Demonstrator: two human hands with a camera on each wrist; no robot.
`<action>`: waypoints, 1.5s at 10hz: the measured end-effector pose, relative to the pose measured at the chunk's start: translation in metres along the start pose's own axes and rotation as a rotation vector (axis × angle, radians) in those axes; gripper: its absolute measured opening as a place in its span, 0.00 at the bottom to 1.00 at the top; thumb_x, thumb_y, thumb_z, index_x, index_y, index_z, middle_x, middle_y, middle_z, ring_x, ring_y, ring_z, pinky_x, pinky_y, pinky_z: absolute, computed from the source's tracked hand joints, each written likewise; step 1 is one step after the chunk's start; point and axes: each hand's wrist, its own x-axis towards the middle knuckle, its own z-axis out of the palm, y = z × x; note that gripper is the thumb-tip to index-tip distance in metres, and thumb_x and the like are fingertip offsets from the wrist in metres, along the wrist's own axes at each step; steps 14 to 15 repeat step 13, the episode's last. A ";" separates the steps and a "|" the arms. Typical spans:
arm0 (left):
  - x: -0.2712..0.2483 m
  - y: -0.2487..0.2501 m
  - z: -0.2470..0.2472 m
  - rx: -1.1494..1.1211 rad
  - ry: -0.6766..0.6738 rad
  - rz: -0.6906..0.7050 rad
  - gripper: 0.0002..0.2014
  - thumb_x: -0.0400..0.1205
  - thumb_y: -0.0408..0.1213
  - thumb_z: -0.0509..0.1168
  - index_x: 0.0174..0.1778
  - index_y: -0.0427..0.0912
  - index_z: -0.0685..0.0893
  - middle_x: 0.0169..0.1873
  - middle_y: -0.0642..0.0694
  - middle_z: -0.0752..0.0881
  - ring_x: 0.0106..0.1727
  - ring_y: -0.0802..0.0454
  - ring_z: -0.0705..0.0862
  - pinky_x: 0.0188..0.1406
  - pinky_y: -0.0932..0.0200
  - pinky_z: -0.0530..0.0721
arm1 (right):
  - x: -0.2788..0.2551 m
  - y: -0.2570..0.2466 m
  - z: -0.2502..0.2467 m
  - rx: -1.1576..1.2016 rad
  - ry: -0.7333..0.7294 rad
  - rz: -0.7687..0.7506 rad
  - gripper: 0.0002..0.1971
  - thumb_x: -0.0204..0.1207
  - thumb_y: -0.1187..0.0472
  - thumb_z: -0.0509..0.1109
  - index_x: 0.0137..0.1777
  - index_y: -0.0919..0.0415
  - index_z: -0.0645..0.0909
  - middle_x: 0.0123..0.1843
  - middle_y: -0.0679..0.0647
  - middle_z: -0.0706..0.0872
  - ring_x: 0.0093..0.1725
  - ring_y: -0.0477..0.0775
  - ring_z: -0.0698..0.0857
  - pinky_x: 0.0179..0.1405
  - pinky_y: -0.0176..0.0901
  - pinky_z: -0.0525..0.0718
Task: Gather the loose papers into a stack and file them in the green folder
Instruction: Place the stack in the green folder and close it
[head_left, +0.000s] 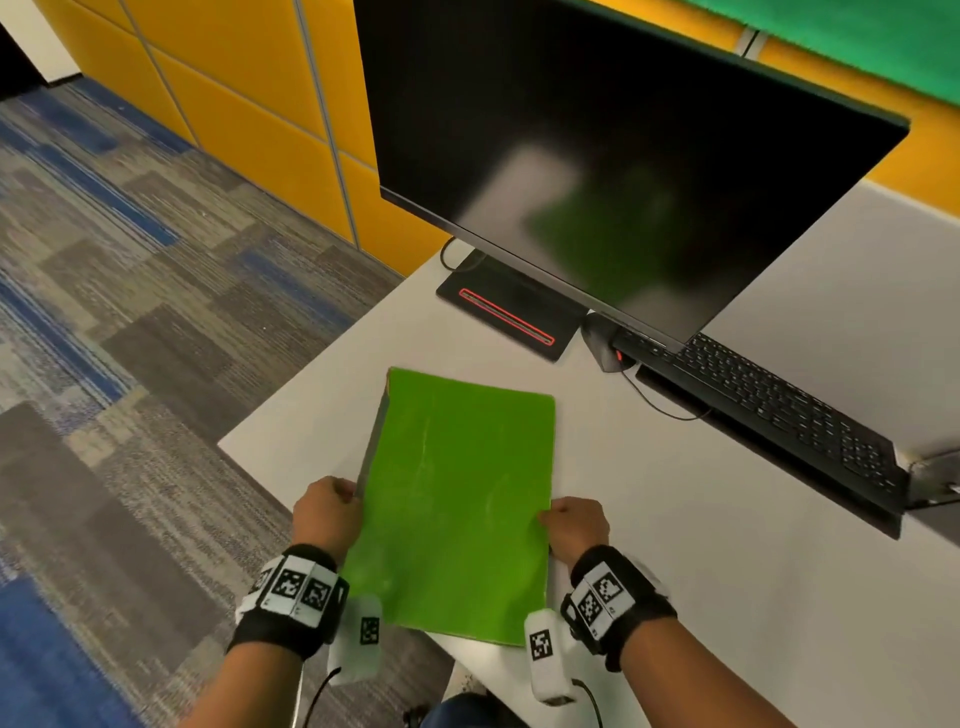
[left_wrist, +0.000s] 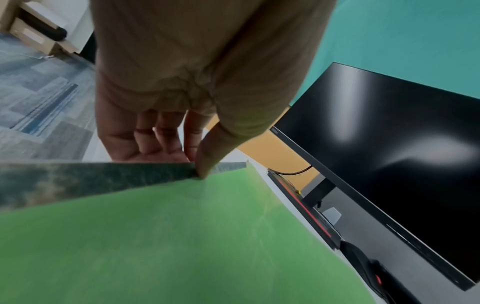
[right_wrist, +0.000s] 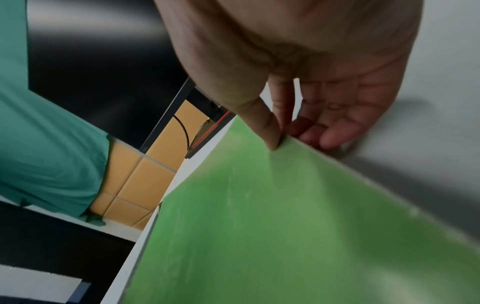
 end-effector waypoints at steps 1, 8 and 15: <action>0.016 0.010 -0.022 -0.012 -0.007 0.037 0.10 0.74 0.28 0.69 0.50 0.32 0.88 0.50 0.32 0.90 0.56 0.37 0.87 0.59 0.50 0.80 | 0.002 -0.004 0.008 -0.002 -0.011 -0.029 0.18 0.67 0.64 0.75 0.19 0.55 0.76 0.29 0.57 0.82 0.36 0.55 0.82 0.45 0.48 0.85; 0.154 0.104 -0.057 0.191 -0.012 0.119 0.13 0.76 0.26 0.68 0.54 0.38 0.91 0.58 0.36 0.89 0.57 0.34 0.85 0.59 0.50 0.82 | 0.051 -0.087 0.039 0.394 -0.222 0.130 0.06 0.68 0.67 0.72 0.36 0.59 0.78 0.15 0.45 0.85 0.33 0.50 0.88 0.39 0.39 0.90; 0.127 0.106 -0.061 0.163 0.091 0.129 0.17 0.76 0.35 0.70 0.61 0.33 0.83 0.59 0.30 0.86 0.53 0.33 0.85 0.53 0.46 0.83 | 0.032 -0.100 0.014 -0.042 -0.099 -0.097 0.14 0.66 0.51 0.77 0.33 0.61 0.80 0.33 0.57 0.89 0.33 0.56 0.89 0.39 0.46 0.88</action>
